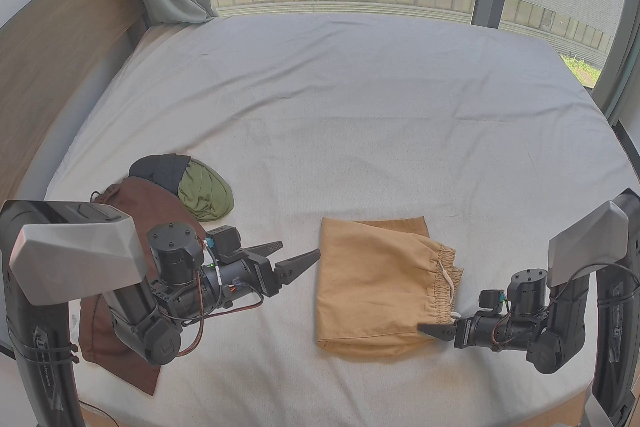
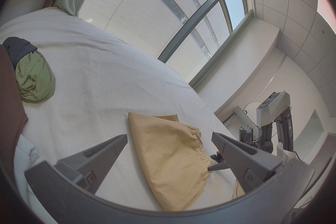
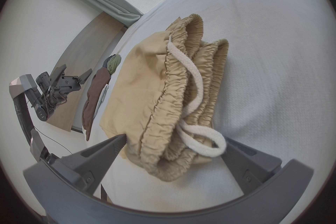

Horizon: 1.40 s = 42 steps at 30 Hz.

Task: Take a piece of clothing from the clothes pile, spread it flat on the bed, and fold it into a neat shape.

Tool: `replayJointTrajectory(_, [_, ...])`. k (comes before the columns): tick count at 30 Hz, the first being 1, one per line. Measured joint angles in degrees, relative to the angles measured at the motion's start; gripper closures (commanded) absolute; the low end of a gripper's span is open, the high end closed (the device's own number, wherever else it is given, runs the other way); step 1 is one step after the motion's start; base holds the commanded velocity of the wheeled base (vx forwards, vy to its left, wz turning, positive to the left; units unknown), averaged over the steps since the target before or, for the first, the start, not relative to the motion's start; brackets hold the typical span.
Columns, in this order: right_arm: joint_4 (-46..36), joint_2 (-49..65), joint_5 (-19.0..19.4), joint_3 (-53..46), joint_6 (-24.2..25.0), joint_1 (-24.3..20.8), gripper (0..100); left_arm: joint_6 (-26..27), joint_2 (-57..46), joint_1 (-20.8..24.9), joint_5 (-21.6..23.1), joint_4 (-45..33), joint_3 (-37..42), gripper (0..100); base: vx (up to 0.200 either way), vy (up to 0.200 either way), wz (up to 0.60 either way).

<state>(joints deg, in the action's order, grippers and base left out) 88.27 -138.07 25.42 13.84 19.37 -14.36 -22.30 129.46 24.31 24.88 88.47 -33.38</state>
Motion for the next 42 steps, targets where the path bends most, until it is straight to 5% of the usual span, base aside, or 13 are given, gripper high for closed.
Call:
replayJointTrajectory(16, [0.02,-0.1,-0.07,2.84,1.58,-0.9,0,0.07,0.17,0.0,-0.01,0.02,-0.02,0,0.0,0.0,0.0])
replayJointTrajectory(17, [0.02,-0.1,-0.07,2.84,1.58,-0.96,100,0.07,0.22,0.0,-0.04,0.02,-0.07,0,0.0,0.0,0.0])
replayJointTrajectory(42, [0.18,3.36,-0.05,2.73,1.58,-2.63,100,0.1,0.26,-0.28,-0.44,0.02,0.11,0,0.0,0.0,0.0])
